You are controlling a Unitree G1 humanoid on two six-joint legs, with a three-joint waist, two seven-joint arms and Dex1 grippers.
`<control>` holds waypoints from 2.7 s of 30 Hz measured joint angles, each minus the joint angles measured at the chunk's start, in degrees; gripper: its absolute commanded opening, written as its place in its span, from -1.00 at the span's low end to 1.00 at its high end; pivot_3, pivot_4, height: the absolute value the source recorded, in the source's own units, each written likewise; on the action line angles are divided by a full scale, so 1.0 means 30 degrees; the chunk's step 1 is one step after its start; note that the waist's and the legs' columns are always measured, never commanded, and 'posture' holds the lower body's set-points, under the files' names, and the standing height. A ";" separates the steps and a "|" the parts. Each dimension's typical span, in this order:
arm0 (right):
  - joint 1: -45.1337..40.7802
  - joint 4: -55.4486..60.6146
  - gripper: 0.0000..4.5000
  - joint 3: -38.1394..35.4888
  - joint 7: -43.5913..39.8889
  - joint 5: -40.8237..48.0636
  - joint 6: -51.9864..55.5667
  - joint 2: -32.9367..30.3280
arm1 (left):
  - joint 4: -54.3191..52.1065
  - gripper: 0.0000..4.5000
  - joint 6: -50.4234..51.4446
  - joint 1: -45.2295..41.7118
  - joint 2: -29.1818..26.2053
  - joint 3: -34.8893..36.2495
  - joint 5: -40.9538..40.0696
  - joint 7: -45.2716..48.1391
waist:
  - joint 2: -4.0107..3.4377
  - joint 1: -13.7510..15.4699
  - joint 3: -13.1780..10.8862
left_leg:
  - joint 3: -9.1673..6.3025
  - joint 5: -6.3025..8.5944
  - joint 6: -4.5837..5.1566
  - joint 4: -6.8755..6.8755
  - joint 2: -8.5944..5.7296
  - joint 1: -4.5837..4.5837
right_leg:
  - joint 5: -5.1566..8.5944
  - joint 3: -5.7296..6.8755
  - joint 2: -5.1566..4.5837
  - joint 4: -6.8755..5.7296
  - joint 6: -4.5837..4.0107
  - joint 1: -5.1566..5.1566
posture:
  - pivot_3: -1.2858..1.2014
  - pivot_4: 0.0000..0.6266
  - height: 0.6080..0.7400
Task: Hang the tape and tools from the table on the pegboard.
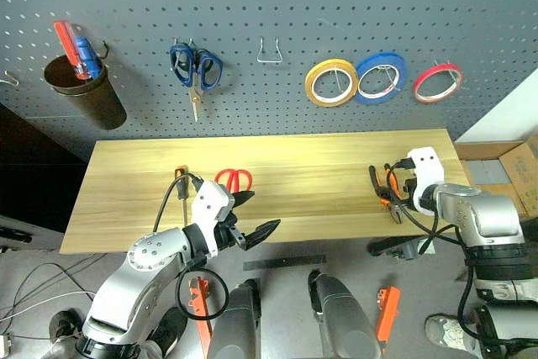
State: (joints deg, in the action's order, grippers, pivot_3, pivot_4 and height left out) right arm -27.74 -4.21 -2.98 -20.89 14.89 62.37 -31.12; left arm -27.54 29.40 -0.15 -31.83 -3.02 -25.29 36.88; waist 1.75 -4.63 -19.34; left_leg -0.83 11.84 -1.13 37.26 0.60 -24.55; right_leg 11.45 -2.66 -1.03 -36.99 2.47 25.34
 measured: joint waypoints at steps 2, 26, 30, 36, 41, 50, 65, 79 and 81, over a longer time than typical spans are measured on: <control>-0.0109 -0.0373 0.98 0.0046 0.0184 -0.0119 0.0197 0.0078 | -0.0019 1.00 0.0048 0.0000 0.0000 0.0000 -0.0001 -0.0003 | 0.0000 0.0001 0.0000 | -0.0002 0.0000 0.0000 0.0003 -0.0004 -0.0019 | -0.0001 0.0002 -0.0004 0.0015 0.0002 0.0005 | -0.02 -0.03 1.00; -0.2502 -0.6295 0.98 0.1101 0.0798 -0.2368 -0.2244 0.1531 | -0.1173 1.00 0.0795 0.0018 0.0050 0.0014 -0.0122 -0.0289 | 0.0000 -0.0004 0.0000 | -0.0006 0.0000 0.0001 0.0001 -0.0001 -0.0023 | -0.0002 0.0004 0.0001 0.0016 0.0007 0.0013 | 0.00 0.02 1.00; -0.2622 -0.6884 0.98 0.1318 0.0886 -0.2796 -0.2345 0.1552 | -0.1184 1.00 0.0899 0.0013 0.0043 0.0014 -0.0119 -0.0416 | 0.0000 -0.0003 0.0000 | -0.0007 0.0000 0.0001 0.0000 -0.0001 -0.0024 | -0.0002 0.0005 0.0002 0.0017 0.0006 0.0014 | 0.00 0.02 1.00; -0.2930 -0.7852 0.98 0.1331 0.0912 -0.3098 -0.3490 0.1620 | -0.1217 1.00 0.0930 -0.0012 0.0035 0.0039 -0.0126 -0.0434 | 0.0000 -0.0020 0.0000 | -0.0004 0.0000 0.0001 0.0000 0.0000 -0.0022 | -0.0002 0.0003 0.0002 0.0019 0.0007 0.0014 | 0.00 0.03 1.00; -0.3186 -0.8472 0.71 0.1320 0.1149 -0.3218 -0.4140 0.1704 | -0.1233 1.00 0.0952 -0.0016 0.0023 0.0173 -0.0133 -0.0444 | 0.0000 -0.0016 0.0000 | -0.0008 0.0000 0.0001 0.0001 0.0000 -0.0022 | -0.0002 0.0006 0.0003 0.0021 0.0007 0.0010 | 0.00 0.02 1.00; -0.3241 -0.8590 0.00 0.1423 0.1113 -0.3437 -0.4286 0.1747 | -0.1233 1.00 0.0953 -0.0058 0.0025 0.0351 -0.0132 -0.0444 | 0.0005 -0.0002 0.0003 | -0.0011 0.0000 0.0001 0.0001 -0.0002 -0.0023 | -0.0002 0.0008 0.0002 0.0029 0.0007 0.0008 | 0.00 -0.01 1.00; -0.0950 -0.1959 0.00 0.3534 -0.4716 -0.1950 -0.1776 -0.0586 | -0.1253 1.00 0.0649 0.0506 0.0875 0.2301 -0.0835 -0.1116 | -0.0011 -0.0014 0.0279 | -0.0009 -0.0002 -0.0003 -0.0043 0.0008 -0.0077 | -0.0002 0.0024 0.0000 0.0025 0.0006 0.0090 | 0.02 -0.38 1.00; -0.3926 0.2245 0.00 0.4354 -0.8309 0.1503 -0.3948 0.3220 | -0.2229 1.00 -0.0528 0.0426 0.2101 0.4760 -0.1239 -0.3335 | 0.0224 0.0507 0.1891 | -0.0021 -0.0035 -0.0049 0.0030 0.0000 -0.0056 | -0.0085 0.0071 0.0034 0.0030 0.0002 0.0036 | 0.06 -0.65 1.00; -0.4889 0.2164 0.00 0.3687 -0.7853 0.1787 -0.4452 0.4200 | -0.2228 1.00 -0.0687 0.0051 0.2108 0.4749 -0.1237 -0.3359 | 0.0243 0.0641 0.2129 | -0.0025 -0.0037 -0.0051 0.0030 0.0007 -0.0056 | -0.0084 0.0078 0.0045 0.0034 -0.0003 0.0032 | 0.05 -0.66 1.00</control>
State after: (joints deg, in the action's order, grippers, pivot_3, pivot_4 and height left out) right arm -42.41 2.28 8.08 -44.45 20.25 49.02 -18.52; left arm -34.23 27.34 0.00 -25.51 11.23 -29.00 26.80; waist 2.48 -2.71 -12.96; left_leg -0.91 11.73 -1.29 37.35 0.62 -24.72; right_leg 11.20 -2.43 -0.90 -36.88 2.46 25.43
